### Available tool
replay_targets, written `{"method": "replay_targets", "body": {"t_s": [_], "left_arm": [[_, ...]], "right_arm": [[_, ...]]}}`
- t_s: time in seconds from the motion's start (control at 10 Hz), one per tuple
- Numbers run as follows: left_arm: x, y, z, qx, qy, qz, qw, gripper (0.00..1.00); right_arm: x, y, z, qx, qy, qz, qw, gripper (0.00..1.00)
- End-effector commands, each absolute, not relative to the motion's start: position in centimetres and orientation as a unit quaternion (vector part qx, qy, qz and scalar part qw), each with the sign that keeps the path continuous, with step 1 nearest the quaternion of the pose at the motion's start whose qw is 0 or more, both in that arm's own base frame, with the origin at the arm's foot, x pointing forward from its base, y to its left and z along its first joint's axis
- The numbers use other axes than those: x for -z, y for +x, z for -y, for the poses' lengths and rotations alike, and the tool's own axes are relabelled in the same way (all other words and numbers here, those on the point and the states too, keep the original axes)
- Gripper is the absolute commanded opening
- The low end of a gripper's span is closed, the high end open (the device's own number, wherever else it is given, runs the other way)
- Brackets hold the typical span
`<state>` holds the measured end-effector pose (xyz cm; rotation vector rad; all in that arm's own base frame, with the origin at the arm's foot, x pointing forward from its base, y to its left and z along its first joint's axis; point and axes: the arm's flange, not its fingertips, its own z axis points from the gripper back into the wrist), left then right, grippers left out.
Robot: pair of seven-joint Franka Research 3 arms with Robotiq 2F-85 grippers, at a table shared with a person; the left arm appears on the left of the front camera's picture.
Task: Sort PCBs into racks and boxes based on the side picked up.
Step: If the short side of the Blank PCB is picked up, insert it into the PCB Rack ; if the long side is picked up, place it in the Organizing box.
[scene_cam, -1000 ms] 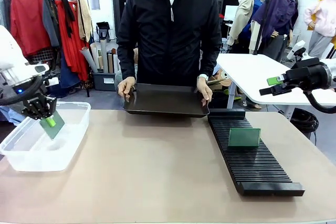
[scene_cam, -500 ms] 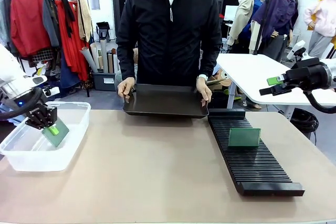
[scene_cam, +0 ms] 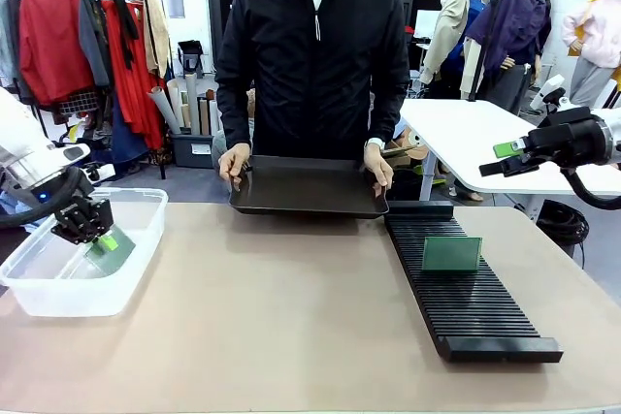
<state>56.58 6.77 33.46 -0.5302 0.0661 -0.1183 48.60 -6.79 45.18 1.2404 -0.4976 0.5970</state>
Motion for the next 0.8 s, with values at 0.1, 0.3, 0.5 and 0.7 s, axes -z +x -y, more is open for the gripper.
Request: {"method": "replay_targets", "body": {"t_s": [0.1, 0.3, 0.5, 0.7], "left_arm": [[-34.2, 56.7, -6.7, 0.060, -0.273, -0.024, 0.960, 0.86], [-35.7, 56.5, -6.3, 0.050, -0.243, -0.025, 0.968, 1.00], [-37.7, 56.1, -5.9, 0.039, -0.202, -0.029, 0.978, 1.00], [-38.7, 56.1, -5.4, 0.029, -0.177, -0.037, 0.983, 1.00]], "right_arm": [[-45.4, 48.7, 6.6, -0.273, 0.561, 0.230, 0.747, 1.00], [-45.4, 48.7, 6.6, -0.273, 0.561, 0.230, 0.747, 1.00], [-45.4, 48.7, 6.6, -0.273, 0.561, 0.230, 0.747, 1.00], [-45.4, 48.7, 6.6, -0.273, 0.561, 0.230, 0.747, 1.00]]}}
